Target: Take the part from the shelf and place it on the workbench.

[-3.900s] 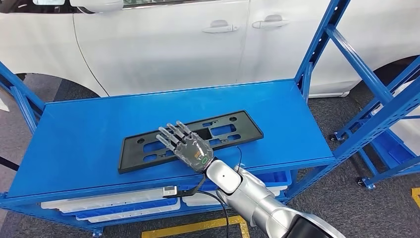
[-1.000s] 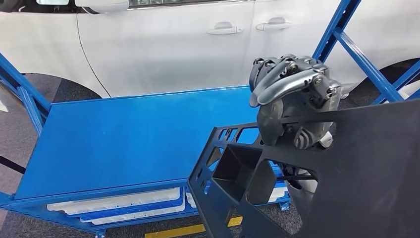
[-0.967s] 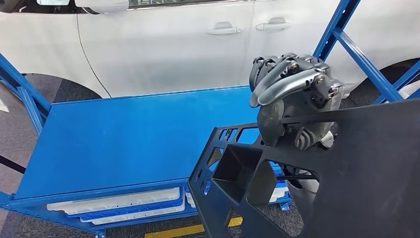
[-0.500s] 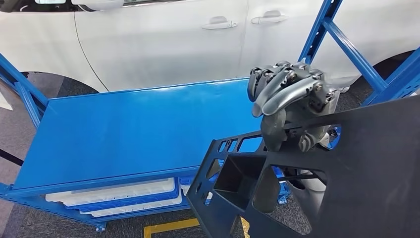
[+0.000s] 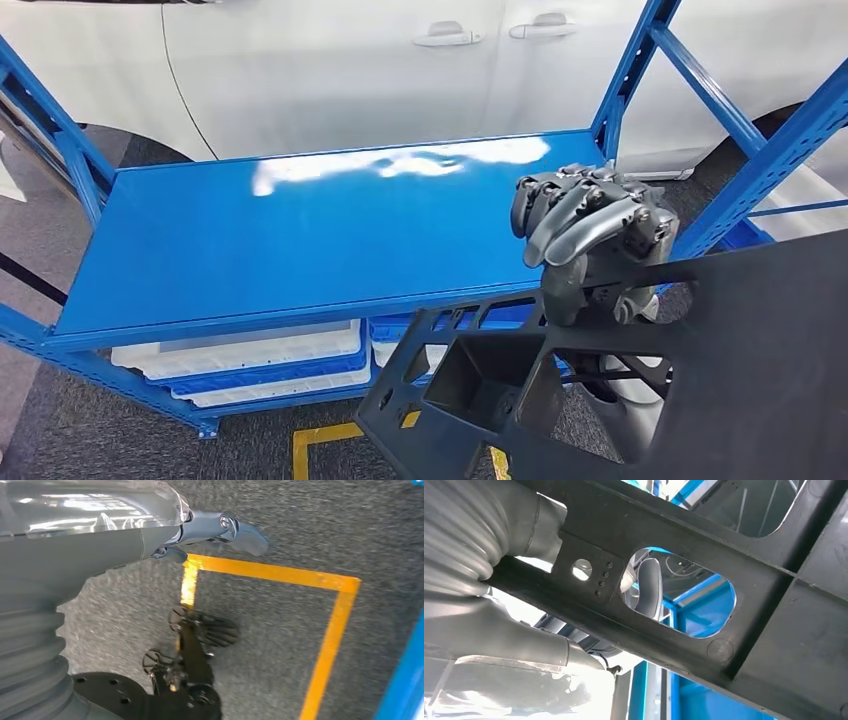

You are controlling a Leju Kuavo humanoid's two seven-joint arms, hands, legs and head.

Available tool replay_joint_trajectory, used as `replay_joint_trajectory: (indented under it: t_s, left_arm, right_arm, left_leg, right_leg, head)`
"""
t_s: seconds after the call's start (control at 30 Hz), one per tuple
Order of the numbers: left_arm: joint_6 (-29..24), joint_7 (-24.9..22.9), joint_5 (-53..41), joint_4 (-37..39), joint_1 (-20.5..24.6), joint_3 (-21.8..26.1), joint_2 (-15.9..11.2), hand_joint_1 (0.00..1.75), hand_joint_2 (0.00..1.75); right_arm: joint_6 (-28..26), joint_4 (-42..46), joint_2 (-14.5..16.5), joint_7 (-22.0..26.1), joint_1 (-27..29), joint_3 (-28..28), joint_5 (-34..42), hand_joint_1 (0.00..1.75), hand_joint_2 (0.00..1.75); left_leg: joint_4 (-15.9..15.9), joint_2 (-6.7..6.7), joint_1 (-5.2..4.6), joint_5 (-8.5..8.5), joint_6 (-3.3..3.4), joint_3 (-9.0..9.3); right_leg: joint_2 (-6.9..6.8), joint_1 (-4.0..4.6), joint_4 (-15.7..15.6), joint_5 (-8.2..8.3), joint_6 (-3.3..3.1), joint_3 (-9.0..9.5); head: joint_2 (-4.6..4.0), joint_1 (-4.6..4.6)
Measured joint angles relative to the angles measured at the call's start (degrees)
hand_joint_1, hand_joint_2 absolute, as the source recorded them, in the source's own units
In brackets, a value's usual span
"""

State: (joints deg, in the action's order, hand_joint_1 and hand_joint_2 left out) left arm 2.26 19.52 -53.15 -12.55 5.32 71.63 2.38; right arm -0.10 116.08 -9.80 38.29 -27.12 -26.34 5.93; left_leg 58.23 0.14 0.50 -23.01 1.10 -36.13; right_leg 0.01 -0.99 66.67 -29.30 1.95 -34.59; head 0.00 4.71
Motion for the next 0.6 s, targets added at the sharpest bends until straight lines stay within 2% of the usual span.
replay_joint_trajectory:
  t_s: [0.03, 0.07, 0.1, 0.17, 0.2, 0.23, 0.27, 0.33, 0.37, 0.4, 0.43, 0.47, 0.5, 0.53, 0.57, 0.6]
  left_arm:
    - [-0.03, 0.1, -0.07, -0.01, -0.02, 0.0, -0.08, 0.0, 1.75]
    - [-0.07, 0.25, -0.08, -0.01, -0.02, 0.0, -0.2, 0.0, 1.75]
    - [-0.14, 0.4, -0.06, -0.02, -0.03, 0.0, -0.33, 0.0, 1.75]
    - [-0.32, 0.61, 0.03, -0.02, -0.05, 0.02, -0.64, 0.0, 1.75]
    - [-0.4, 0.63, 0.05, -0.01, -0.09, 0.04, -0.78, 0.0, 1.75]
    - [-0.45, 0.63, 0.04, -0.01, -0.16, 0.05, -0.89, 0.0, 1.75]
    - [-0.47, 0.58, 0.01, -0.01, -0.22, 0.07, -1.0, 0.0, 1.75]
    - [-0.57, 0.37, -0.06, -0.02, -0.27, 0.08, -1.16, 0.0, 1.75]
    - [-0.68, 0.19, -0.07, -0.02, -0.27, 0.08, -1.28, 0.0, 1.75]
    - [-0.83, 0.01, -0.08, -0.02, -0.27, 0.08, -1.37, 0.0, 1.75]
    - [-1.04, -0.22, -0.07, -0.02, -0.28, 0.09, -1.45, 0.0, 1.75]
    - [-1.27, -0.41, -0.05, -0.02, -0.29, 0.11, -1.55, 0.0, 1.75]
    - [-1.47, -0.57, -0.01, -0.02, -0.29, 0.14, -1.62, 0.0, 1.75]
    - [-1.63, -0.69, 0.04, -0.03, -0.24, 0.19, -1.76, 0.0, 1.75]
    - [-1.73, -0.73, 0.09, -0.04, -0.18, 0.25, -1.89, 0.0, 1.75]
    - [-1.77, -0.74, 0.13, -0.05, -0.15, 0.31, -2.01, 0.0, 1.75]
  right_arm:
    - [0.09, 0.0, -0.17, 0.49, 0.33, 0.18, -0.13, 1.75, 1.75]
    - [0.22, 0.0, -0.32, 0.87, 0.62, 0.35, -0.28, 1.75, 1.75]
    - [0.37, 0.0, -0.42, 1.13, 0.85, 0.51, -0.44, 1.75, 1.75]
    - [0.63, -0.01, -0.51, 1.41, 1.26, 0.79, -0.6, 1.75, 1.75]
    - [0.73, -0.01, -0.51, 1.47, 1.39, 0.85, -0.59, 1.75, 1.75]
    - [0.83, -0.01, -0.5, 1.51, 1.52, 0.9, -0.54, 1.75, 1.75]
    - [0.91, -0.01, -0.49, 1.53, 1.66, 0.93, -0.48, 1.75, 1.75]
    - [1.01, 0.0, -0.46, 1.55, 2.09, 0.98, -0.5, 1.75, 1.75]
    - [1.03, 0.0, -0.44, 1.55, 2.38, 0.99, -0.67, 1.75, 1.75]
    - [1.04, 0.0, -0.42, 1.55, 2.69, 0.99, -0.9, 1.75, 1.75]
    - [1.04, 0.01, -0.37, 1.55, 2.99, 0.99, -1.17, 1.75, 1.75]
    - [1.06, 0.01, -0.28, 1.55, 3.27, 0.99, -1.4, 1.75, 1.75]
    - [1.09, 0.05, -0.2, 1.55, 3.5, 0.99, -1.57, 1.75, 1.75]
    - [1.13, 0.14, -0.13, 1.56, 3.69, 1.02, -1.68, 1.75, 1.75]
    - [1.23, 0.27, -0.09, 1.56, 3.88, 1.09, -1.73, 1.75, 1.75]
    - [1.37, 0.4, -0.08, 1.56, 4.04, 1.19, -1.76, 1.75, 1.75]
  left_leg:
    - [0.25, -0.03, -0.04, 0.33, -0.27, -0.47]
    - [0.37, -0.06, -0.09, 0.68, -0.61, -0.72]
    - [0.37, -0.08, -0.12, 1.06, -0.98, -0.85]
    - [0.17, -0.11, -0.08, 1.74, -1.75, -0.97]
    - [0.53, -0.14, -0.01, 1.21, -2.04, -1.32]
    - [1.69, -0.16, 0.05, -0.32, -2.28, -1.9]
    - [3.98, -0.17, 0.13, -2.85, -2.46, -2.76]
    - [11.25, -0.17, 0.19, -8.59, -2.77, -4.75]
    - [14.77, -0.17, 0.2, -10.18, -2.89, -5.33]
    - [16.91, -0.17, 0.19, -10.31, -2.92, -5.15]
    - [17.11, -0.17, 0.18, -9.23, -2.85, -4.04]
    - [15.15, -0.17, 0.16, -7.53, -2.67, -1.84]
    - [11.41, -0.18, 0.11, -6.21, -2.36, 1.25]
    - [6.72, -0.19, -0.02, -6.07, -2.02, 4.66]
    - [2.85, -0.2, -0.16, -6.42, -1.72, 7.3]
    - [0.13, -0.22, -0.32, -7.08, -1.44, 8.94]
  right_leg:
    - [0.03, 0.1, -3.75, 0.12, -0.27, 2.69]
    - [0.07, 0.25, -6.53, -0.06, -0.6, 4.5]
    - [0.1, 0.44, -7.95, -0.39, -0.99, 5.28]
    - [0.03, 0.56, -8.4, 0.34, -1.9, 4.88]
    - [-0.08, 0.48, -8.54, 0.86, -2.44, 4.45]
    - [-0.19, 0.37, -8.7, 1.5, -2.96, 3.88]
    - [-0.29, 0.28, -8.82, 2.2, -3.37, 3.18]
    - [-0.33, 0.48, -8.76, 3.49, -3.74, 1.53]
    - [-0.33, 0.6, -8.69, 4.15, -3.77, 0.64]
    - [-0.33, 0.71, -8.59, 4.8, -3.78, -0.28]
    - [-0.33, 0.82, -8.46, 5.41, -3.74, -1.17]
    - [-0.32, 0.91, -8.31, 5.99, -3.67, -2.02]
    - [-0.31, 0.99, -8.14, 6.52, -3.58, -2.73]
    - [-0.29, 1.13, -8.0, 7.0, -3.42, -3.27]
    - [-0.34, 1.19, -7.99, 7.49, -3.17, -3.54]
    - [-0.4, 1.18, -8.05, 7.97, -2.88, -3.61]
  head:
    - [0.0, 0.02]
    - [0.0, 0.02]
    - [0.0, 0.03]
    - [0.0, 0.02]
    - [0.0, 0.03]
    - [0.0, 0.03]
    - [0.0, 0.03]
    - [0.0, 0.03]
    - [0.0, 0.03]
    - [0.0, 0.03]
    - [0.0, 0.03]
    - [0.0, 0.03]
    - [0.0, 0.03]
    - [0.0, 0.03]
    - [0.0, 0.03]
    - [0.0, 0.03]
